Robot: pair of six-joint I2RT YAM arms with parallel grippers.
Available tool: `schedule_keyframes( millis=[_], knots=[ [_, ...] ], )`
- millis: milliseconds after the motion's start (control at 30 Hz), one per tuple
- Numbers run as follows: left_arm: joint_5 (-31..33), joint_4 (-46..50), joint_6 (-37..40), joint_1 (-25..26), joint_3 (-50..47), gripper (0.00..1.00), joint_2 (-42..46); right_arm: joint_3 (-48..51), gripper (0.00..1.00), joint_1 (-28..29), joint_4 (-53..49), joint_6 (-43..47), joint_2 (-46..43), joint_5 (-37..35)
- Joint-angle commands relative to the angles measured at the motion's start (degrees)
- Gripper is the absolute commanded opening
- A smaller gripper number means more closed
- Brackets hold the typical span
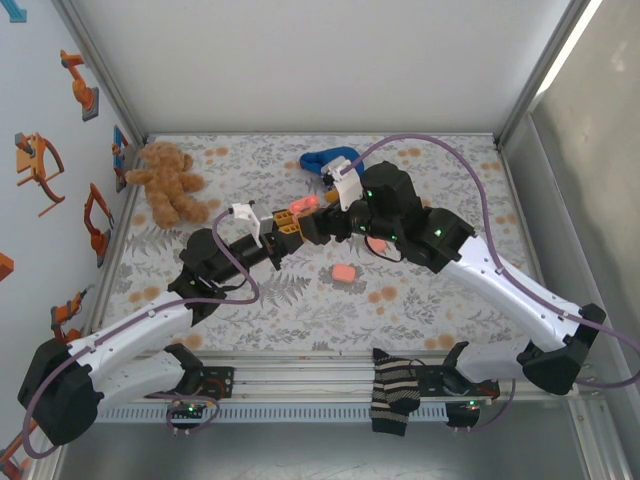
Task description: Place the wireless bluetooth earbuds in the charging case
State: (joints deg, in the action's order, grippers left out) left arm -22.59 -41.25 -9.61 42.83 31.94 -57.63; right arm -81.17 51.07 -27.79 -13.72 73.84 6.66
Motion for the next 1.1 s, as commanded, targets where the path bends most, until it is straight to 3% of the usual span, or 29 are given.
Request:
schedule_keyframes(
  millis=[0, 667, 900, 1067],
  knots=[
    [-1.4, -2.1, -0.2, 0.3, 1.8, 0.00, 0.5, -0.2, 0.80, -0.5, -0.7, -1.0, 0.3, -1.9],
    [-1.3, -1.6, -0.1, 0.4, 1.7, 0.00, 0.7, -0.7, 0.80, -0.9, -1.8, -1.4, 0.0, -4.8],
    [-1.0, -1.1, 0.1, 0.3, 1.3, 0.00, 0.8, -0.9, 0.80, -1.6, 0.5, -3.0, -2.8, 0.8],
    [-1.2, -1.1, 0.1, 0.4, 0.9, 0.00, 1.3, 0.8, 0.80, -5.3, 3.1, -6.4, -5.2, 8.0]
  ],
)
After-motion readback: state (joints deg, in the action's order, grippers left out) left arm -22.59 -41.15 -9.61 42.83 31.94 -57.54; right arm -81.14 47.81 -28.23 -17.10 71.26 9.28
